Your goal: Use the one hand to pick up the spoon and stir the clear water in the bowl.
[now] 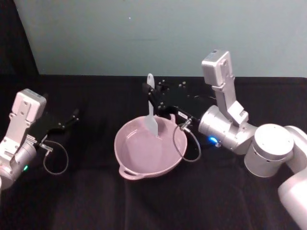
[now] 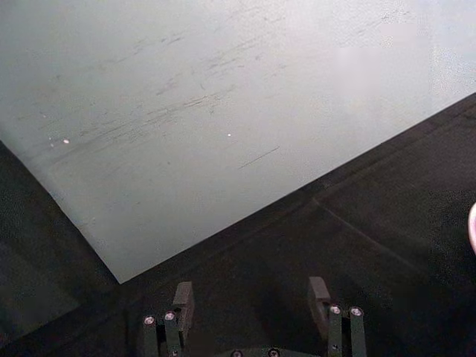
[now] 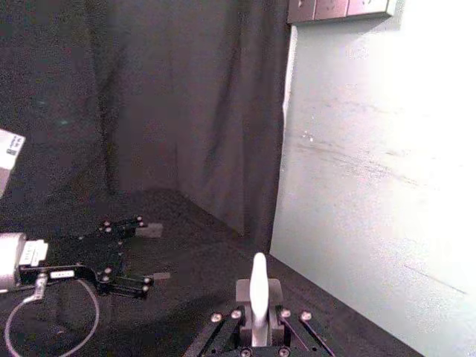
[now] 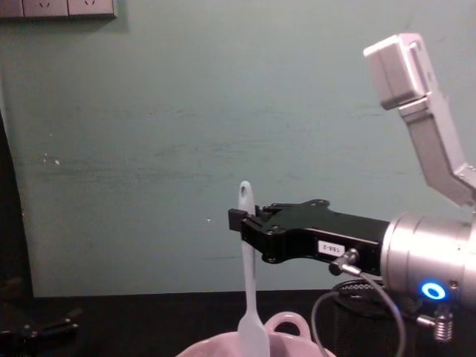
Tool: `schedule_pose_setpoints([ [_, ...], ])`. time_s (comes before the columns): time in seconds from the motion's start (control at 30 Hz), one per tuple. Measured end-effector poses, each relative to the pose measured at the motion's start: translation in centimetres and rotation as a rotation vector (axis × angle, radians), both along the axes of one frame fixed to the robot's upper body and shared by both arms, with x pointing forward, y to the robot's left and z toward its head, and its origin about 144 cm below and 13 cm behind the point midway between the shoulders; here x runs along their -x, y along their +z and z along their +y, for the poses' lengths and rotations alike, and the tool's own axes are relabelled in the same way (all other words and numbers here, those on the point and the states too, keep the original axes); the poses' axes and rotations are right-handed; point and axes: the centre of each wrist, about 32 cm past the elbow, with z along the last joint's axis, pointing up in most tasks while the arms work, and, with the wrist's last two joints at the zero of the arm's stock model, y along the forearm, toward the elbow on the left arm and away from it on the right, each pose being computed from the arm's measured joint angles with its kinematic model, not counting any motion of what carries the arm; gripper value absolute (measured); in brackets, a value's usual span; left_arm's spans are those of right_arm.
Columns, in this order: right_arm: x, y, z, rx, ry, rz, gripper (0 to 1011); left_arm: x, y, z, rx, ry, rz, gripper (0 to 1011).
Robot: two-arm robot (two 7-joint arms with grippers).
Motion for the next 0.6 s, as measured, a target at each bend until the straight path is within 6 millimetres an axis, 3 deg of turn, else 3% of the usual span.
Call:
schedule_pose_setpoints([
  [0.37,1.7,0.9,-1.9,0.004,0.067,0.021,124,0.0,0.0,0.0,0.0,0.0,0.0,1011],
  [0.6,3.0,1.4,-1.8,-0.016,0.138,0.047,124,0.0,0.0,0.0,0.0,0.0,0.0,1011],
])
